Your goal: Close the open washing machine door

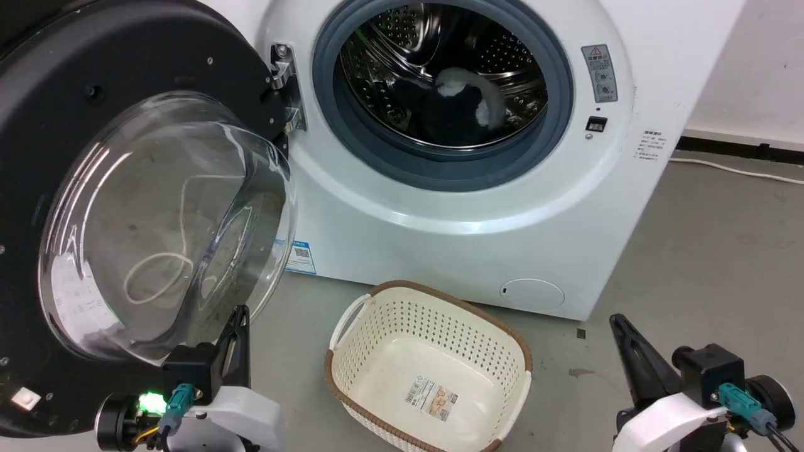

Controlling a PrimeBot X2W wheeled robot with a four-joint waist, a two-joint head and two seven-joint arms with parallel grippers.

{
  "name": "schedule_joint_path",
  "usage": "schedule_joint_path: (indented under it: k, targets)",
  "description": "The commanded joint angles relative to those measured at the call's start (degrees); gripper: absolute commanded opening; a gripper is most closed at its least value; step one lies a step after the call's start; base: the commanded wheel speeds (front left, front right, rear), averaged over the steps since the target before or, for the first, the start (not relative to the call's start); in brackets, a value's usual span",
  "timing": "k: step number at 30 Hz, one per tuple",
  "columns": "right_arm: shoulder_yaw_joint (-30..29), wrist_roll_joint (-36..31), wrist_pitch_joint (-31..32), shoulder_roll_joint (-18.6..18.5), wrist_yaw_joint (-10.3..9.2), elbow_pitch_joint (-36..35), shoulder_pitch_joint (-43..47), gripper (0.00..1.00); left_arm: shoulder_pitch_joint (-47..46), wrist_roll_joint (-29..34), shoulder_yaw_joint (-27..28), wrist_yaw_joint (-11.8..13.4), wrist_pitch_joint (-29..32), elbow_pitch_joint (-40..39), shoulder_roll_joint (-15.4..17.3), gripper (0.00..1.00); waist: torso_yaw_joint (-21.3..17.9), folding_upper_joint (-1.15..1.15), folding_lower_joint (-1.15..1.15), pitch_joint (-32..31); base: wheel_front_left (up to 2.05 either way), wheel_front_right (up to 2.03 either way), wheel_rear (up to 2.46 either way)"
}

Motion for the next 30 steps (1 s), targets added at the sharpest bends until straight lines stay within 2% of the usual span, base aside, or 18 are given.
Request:
schedule_joint_path:
  k: [1,30]
  targets:
    - [0.0,-0.4,0.0,0.0,0.05,-0.2,-0.7,0.00,0.8,0.1,0.1,0.2,0.0,-0.2,0.0,0.00,0.0,0.00,0.00,0.0,0.00,0.00,0.00]
    - [0.0,-0.4,0.0,0.0,0.05,-0.2,-0.7,0.00,0.8,0.1,0.1,0.2,0.0,-0.2,0.0,0.00,0.0,0.00,0.00,0.0,0.00,0.00,0.00]
